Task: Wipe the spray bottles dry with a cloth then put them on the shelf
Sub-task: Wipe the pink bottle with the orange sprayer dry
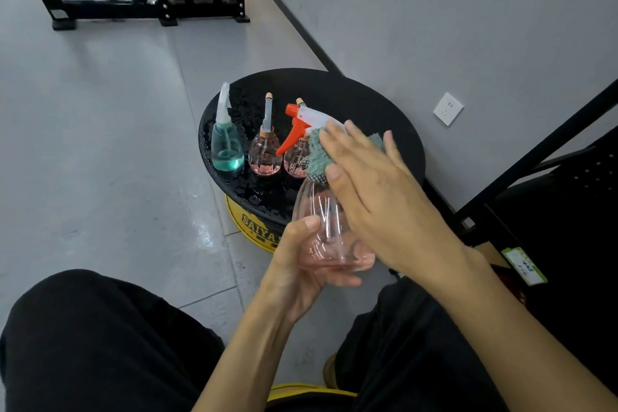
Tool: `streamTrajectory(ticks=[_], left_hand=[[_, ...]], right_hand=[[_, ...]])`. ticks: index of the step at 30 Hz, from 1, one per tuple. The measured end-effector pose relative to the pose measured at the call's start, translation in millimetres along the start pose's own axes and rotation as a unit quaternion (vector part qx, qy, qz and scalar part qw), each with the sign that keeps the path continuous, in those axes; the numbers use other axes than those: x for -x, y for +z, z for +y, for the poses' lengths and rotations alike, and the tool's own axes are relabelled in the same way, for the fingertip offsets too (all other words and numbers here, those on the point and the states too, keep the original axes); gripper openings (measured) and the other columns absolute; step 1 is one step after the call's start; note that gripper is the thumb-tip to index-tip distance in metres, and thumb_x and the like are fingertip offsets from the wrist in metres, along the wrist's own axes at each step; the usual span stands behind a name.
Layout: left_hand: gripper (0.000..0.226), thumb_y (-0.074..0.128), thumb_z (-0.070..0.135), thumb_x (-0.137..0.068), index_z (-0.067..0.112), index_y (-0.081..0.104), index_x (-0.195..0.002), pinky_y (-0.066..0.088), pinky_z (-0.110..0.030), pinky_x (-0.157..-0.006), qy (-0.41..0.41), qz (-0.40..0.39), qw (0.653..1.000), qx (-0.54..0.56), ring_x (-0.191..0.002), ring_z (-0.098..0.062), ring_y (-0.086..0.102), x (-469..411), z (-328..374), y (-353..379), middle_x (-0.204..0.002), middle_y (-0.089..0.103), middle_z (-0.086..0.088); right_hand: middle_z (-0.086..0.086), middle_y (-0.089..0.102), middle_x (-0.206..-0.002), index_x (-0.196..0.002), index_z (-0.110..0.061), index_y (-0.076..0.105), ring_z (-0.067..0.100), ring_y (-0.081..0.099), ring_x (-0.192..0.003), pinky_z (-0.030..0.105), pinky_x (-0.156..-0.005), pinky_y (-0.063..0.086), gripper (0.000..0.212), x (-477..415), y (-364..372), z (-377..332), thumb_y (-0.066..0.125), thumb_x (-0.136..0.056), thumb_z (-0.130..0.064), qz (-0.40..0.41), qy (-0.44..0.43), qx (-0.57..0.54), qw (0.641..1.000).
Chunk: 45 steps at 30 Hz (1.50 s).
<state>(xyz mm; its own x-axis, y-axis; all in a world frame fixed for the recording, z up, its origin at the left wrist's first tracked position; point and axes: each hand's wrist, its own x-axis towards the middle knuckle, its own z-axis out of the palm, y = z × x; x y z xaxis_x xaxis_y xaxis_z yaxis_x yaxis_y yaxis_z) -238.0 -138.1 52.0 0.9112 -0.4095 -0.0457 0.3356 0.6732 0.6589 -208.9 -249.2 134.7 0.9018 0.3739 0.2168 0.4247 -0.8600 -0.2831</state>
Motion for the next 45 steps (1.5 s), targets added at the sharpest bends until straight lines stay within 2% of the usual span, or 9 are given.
streamTrajectory(ticks=[6, 15, 22, 29, 33, 35, 38, 42, 45], left_hand=[[0.057, 0.088, 0.055, -0.041, 0.026, 0.079, -0.089, 0.058, -0.028, -0.057, 0.038, 0.000, 0.999, 0.038, -0.077, -0.013, 0.073, 0, -1, -1, -0.084, 0.076, -0.003], [0.039, 0.082, 0.041, -0.049, 0.020, 0.079, -0.082, 0.059, -0.032, -0.051, 0.018, 0.021, 1.000, 0.005, -0.063, -0.023, 0.072, -1, -3, -1, -0.074, 0.074, -0.007], [0.030, 0.061, 0.035, -0.056, 0.024, 0.079, -0.076, 0.057, -0.024, -0.056, 0.044, 0.044, 0.997, 0.040, -0.070, -0.010, 0.072, -2, -2, -3, -0.077, 0.075, 0.001], [0.062, 0.069, 0.034, -0.054, 0.010, 0.057, -0.110, 0.057, -0.031, -0.050, 0.031, 0.048, 0.998, 0.002, -0.062, -0.020, 0.071, -2, -2, -1, -0.076, 0.073, -0.005], [0.032, 0.058, 0.034, -0.076, 0.020, 0.071, -0.101, 0.056, -0.026, -0.055, 0.064, 0.070, 0.995, 0.018, -0.074, -0.011, 0.072, -2, -3, -3, -0.083, 0.075, 0.002], [0.036, 0.044, 0.036, -0.087, 0.027, 0.079, -0.088, 0.056, -0.020, -0.064, 0.068, 0.094, 0.993, 0.029, -0.086, -0.006, 0.072, -1, -1, -5, -0.091, 0.076, 0.005], [0.026, 0.057, 0.038, -0.080, 0.029, 0.080, -0.088, 0.056, -0.020, -0.072, 0.056, 0.099, 0.993, 0.014, -0.093, -0.007, 0.070, -1, 2, -7, -0.099, 0.075, 0.004], [0.023, 0.061, 0.033, -0.071, 0.024, 0.078, -0.083, 0.055, -0.024, -0.052, 0.052, 0.080, 0.995, 0.011, -0.069, -0.009, 0.070, -4, 0, -5, -0.079, 0.074, 0.002], [0.030, 0.052, 0.037, -0.079, 0.023, 0.078, -0.084, 0.056, -0.031, -0.052, 0.025, 0.071, 0.997, 0.015, -0.067, -0.016, 0.070, -3, -1, -1, -0.078, 0.073, -0.002]], right_hand=[[-0.005, 0.032, -0.155, -0.146, -0.015, 0.038, 0.009, 0.018, -0.146, 0.031, -0.119, 0.015, 0.050, 30, 6, -19, 0.028, -0.099, -0.028, 0.019, -0.063, -0.021, 0.998], [-0.008, 0.037, -0.152, -0.143, -0.019, 0.043, 0.007, 0.021, -0.144, 0.008, -0.111, 0.007, 0.048, 0, 8, -2, 0.032, -0.098, -0.030, 0.020, -0.011, -0.065, 0.998], [-0.008, 0.035, -0.152, -0.143, -0.018, 0.043, 0.011, 0.021, -0.145, 0.041, -0.117, 0.024, 0.047, 32, 21, -19, 0.036, -0.097, -0.021, 0.046, -0.049, -0.063, 0.996], [-0.009, 0.036, -0.152, -0.143, -0.020, 0.043, 0.008, 0.022, -0.144, 0.011, -0.114, 0.012, 0.045, 0, 13, 3, 0.036, -0.099, -0.025, 0.052, -0.004, -0.099, 0.994], [-0.003, 0.038, -0.152, -0.141, -0.013, 0.045, 0.014, 0.023, -0.144, 0.029, -0.118, 0.020, 0.044, 19, 25, -11, 0.041, -0.098, -0.014, 0.084, -0.034, -0.115, 0.989], [-0.003, 0.035, -0.153, -0.142, -0.014, 0.044, 0.015, 0.021, -0.145, 0.043, -0.117, 0.023, 0.047, 36, 38, -22, 0.040, -0.095, -0.012, 0.097, -0.039, -0.104, 0.989], [-0.004, 0.033, -0.154, -0.144, -0.016, 0.042, 0.017, 0.020, -0.146, 0.051, -0.114, 0.026, 0.050, 45, 48, -26, 0.038, -0.094, -0.013, 0.123, -0.032, -0.083, 0.988], [0.000, 0.037, -0.152, -0.142, -0.012, 0.044, 0.017, 0.023, -0.145, 0.032, -0.119, 0.020, 0.045, 20, 36, -14, 0.040, -0.098, -0.014, 0.147, -0.013, -0.094, 0.985], [-0.003, 0.038, -0.151, -0.141, -0.014, 0.046, 0.013, 0.024, -0.144, 0.011, -0.114, 0.012, 0.043, 4, 26, -7, 0.039, -0.099, -0.018, 0.139, 0.038, -0.143, 0.979]])
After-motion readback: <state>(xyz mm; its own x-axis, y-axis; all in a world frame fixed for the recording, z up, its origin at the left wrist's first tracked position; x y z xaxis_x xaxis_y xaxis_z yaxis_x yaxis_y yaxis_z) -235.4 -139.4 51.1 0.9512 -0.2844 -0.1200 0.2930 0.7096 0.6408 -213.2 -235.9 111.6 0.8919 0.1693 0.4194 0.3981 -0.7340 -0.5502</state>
